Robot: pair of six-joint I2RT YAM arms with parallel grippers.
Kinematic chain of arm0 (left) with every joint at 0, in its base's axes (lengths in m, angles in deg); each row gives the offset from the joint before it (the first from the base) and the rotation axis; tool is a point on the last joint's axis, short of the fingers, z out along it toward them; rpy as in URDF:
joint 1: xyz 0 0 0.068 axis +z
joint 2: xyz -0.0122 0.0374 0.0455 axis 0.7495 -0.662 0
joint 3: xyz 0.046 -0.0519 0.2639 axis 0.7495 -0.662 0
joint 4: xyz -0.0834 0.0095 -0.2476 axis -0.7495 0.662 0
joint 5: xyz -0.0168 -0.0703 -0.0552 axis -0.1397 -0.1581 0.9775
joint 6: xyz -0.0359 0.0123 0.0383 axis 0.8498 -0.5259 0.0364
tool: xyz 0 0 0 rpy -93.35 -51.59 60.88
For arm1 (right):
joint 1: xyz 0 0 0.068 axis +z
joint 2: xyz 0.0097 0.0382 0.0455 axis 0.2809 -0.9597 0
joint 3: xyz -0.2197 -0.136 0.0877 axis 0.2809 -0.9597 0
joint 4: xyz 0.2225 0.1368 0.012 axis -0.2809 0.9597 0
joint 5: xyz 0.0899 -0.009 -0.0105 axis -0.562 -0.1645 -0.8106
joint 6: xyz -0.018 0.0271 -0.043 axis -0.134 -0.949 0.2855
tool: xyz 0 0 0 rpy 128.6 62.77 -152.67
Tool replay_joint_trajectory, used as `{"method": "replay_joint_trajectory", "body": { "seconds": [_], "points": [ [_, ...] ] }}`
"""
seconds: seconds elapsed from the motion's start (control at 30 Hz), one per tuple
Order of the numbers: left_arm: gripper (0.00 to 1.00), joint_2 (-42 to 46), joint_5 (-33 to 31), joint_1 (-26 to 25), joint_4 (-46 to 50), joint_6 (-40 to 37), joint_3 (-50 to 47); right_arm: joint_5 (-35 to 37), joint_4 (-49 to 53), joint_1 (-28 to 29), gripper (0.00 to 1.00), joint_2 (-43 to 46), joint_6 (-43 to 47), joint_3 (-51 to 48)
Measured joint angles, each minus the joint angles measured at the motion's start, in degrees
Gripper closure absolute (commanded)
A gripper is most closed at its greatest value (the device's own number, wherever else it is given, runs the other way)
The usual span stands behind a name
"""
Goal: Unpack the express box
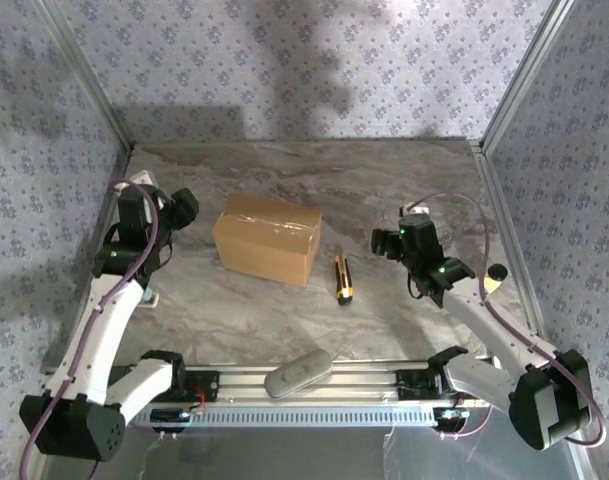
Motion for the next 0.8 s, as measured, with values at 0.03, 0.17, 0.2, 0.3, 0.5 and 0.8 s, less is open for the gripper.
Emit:
{"method": "replay_joint_trajectory", "body": {
  "seconds": [0.03, 0.17, 0.2, 0.3, 0.5, 0.8],
  "points": [
    [0.27, 0.31, 0.90, -0.57, 0.90, -0.04, 0.04, 0.00, 0.66, 0.98, 0.14, -0.28, -0.83, 0.00],
    [0.28, 0.92, 3.61, -2.08, 3.52, -0.11, 0.04, -0.11, 2.40, 5.38, 0.21, -1.42, -4.57, -0.72],
    [0.28, 1.03, 4.15, -2.19, 3.98, -0.22, 0.04, -0.22, 2.80, 6.84, 0.22, -1.79, -5.46, -1.01],
    [0.28, 1.33, 5.05, -2.27, 4.15, -0.50, 0.02, -0.48, 3.54, 11.19, 0.24, -3.74, -7.74, -1.44],
    [0.28, 1.44, 6.21, -2.27, 4.07, -0.66, 0.04, -2.12, 4.00, 16.98, 0.35, -9.42, -11.89, -1.73],
    [0.28, -0.24, 6.51, -2.38, 3.63, -0.63, 0.13, -6.10, 3.13, 18.36, 0.34, -19.78, -13.29, -1.33]
  ]
}}
